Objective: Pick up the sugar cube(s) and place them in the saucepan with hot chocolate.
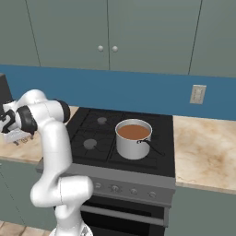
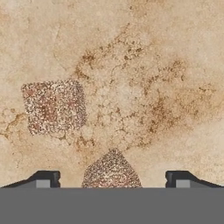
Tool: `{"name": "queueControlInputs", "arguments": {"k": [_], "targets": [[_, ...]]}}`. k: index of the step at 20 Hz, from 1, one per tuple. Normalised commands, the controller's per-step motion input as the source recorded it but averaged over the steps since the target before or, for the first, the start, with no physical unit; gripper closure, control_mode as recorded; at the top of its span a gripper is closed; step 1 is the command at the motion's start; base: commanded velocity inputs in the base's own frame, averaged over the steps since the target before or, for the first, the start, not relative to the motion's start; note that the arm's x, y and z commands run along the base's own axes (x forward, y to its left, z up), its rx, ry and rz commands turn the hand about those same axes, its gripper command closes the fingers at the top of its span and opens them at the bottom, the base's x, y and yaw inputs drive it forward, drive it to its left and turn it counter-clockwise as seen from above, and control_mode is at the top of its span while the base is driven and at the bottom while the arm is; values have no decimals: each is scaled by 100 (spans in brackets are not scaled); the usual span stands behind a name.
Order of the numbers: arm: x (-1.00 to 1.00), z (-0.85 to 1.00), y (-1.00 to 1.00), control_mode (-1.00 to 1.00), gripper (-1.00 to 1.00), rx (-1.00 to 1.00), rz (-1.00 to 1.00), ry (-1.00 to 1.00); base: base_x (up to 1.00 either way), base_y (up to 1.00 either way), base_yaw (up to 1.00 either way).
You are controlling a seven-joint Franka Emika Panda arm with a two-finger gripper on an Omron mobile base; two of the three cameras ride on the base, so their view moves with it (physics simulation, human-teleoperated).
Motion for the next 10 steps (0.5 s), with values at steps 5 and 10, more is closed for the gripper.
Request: {"name": "queueControlInputs", "arguments": {"k": [5,10], "targets": [[0,-7,0,-100,100,0,0,0,0,0,0],[0,-2,0,-100,100,0,0,0,0,0,0]]}}
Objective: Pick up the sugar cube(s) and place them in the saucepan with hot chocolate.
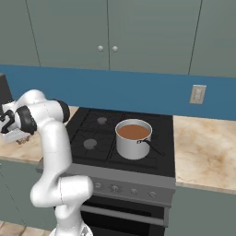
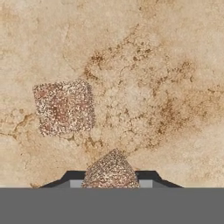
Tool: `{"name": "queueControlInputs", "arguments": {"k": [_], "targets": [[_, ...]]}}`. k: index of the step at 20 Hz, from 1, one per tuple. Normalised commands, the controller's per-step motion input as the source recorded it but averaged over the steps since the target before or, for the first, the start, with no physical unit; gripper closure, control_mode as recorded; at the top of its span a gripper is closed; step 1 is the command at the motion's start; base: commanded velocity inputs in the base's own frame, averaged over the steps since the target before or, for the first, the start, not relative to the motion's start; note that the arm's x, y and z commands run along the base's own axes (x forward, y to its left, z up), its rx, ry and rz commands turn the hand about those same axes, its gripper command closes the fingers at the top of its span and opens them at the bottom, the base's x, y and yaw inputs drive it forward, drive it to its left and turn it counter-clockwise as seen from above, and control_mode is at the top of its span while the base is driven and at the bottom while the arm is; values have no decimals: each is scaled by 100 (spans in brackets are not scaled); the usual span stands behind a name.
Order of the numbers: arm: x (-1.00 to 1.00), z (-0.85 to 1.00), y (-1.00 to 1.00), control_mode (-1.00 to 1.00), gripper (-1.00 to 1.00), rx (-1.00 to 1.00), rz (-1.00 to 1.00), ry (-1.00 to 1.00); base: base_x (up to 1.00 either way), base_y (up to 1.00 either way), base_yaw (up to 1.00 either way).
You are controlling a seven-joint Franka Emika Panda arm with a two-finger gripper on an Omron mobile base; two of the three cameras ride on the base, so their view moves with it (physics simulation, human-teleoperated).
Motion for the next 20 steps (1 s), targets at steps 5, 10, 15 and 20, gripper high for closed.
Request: {"name": "queueControlInputs", "arguments": {"k": [5,10,15,20], "targets": [[-11,30,-64,-100,100,-1,-12,-11,0,0,0],[-33,58,-100,-100,100,0,-21,-26,0,0,0],[-22,67,-100,-100,100,0,-23,-24,0,0,0],[-6,70,-98,-100,100,0,-20,-30,0,0,0]]}}
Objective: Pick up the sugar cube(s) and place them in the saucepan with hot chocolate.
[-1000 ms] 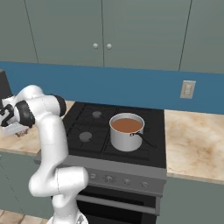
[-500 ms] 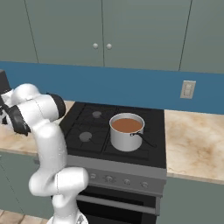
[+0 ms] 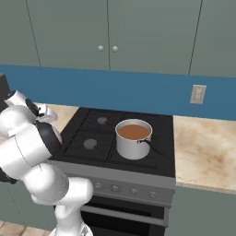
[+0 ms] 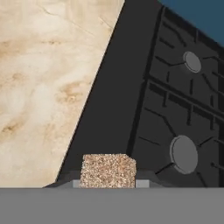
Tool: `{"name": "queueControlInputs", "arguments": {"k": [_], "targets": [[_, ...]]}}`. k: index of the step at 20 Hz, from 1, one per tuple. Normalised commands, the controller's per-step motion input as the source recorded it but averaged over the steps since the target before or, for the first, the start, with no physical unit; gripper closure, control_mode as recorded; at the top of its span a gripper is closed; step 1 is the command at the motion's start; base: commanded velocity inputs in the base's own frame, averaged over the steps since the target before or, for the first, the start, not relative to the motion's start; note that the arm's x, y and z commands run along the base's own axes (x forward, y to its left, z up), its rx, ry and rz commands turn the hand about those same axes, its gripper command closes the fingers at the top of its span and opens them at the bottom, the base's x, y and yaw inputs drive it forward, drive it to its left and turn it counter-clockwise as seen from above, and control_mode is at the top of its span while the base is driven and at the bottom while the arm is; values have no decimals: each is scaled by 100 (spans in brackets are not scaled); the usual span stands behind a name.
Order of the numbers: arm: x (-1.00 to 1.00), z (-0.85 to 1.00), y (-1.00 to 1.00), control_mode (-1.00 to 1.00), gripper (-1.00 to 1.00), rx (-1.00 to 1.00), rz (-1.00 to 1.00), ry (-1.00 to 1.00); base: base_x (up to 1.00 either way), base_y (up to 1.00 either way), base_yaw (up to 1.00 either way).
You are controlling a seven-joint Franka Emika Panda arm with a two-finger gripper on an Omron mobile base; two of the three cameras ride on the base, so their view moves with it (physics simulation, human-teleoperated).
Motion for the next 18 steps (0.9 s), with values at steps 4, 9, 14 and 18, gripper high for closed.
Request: {"name": "queueControlInputs", "arguments": {"k": [4,9,14,18], "targets": [[0,74,-99,-100,100,0,-23,-23,0,0,0],[0,56,-100,-100,100,0,-27,-12,0,0,0],[8,42,-100,-100,100,6,-30,3,0,0,0],[4,25,-100,-100,100,16,-29,1,0,0,0]]}}
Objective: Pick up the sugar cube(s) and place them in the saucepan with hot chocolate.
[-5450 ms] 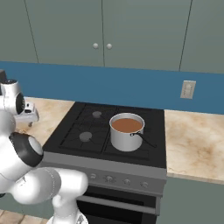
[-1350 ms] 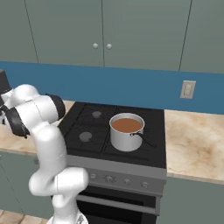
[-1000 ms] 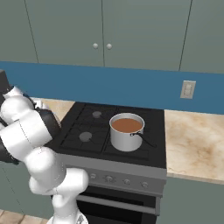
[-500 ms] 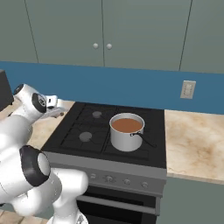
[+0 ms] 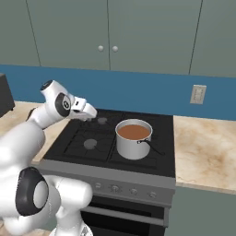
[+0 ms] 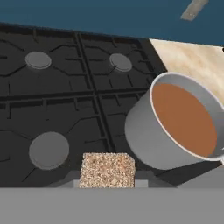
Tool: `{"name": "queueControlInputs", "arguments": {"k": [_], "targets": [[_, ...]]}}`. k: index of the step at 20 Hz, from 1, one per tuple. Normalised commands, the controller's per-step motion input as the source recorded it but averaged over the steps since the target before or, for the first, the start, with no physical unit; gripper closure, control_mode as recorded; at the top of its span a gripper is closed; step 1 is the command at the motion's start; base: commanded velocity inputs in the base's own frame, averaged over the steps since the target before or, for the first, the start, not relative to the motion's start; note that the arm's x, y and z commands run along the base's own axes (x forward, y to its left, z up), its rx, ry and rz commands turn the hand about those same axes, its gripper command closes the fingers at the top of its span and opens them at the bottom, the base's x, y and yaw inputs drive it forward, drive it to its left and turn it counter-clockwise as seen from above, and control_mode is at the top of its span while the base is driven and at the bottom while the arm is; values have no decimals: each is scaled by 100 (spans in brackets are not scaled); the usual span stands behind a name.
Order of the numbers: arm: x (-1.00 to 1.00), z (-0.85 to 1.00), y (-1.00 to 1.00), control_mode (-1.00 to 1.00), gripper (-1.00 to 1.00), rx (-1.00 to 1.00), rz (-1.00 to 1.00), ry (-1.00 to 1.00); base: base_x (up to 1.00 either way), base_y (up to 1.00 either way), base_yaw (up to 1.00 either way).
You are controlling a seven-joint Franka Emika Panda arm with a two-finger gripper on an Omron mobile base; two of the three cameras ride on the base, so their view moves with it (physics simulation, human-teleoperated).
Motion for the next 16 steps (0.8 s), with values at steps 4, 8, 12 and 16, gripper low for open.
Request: {"name": "queueControlInputs", "arguments": {"k": [4,8,12,16], "targets": [[0,6,-100,-100,100,18,-23,2,0,0,0],[0,0,-100,-100,100,31,-13,-1,0,0,0],[7,0,-98,-100,100,31,-1,-2,0,0,0],[9,1,-85,-100,100,32,0,0,0,0,0]]}}
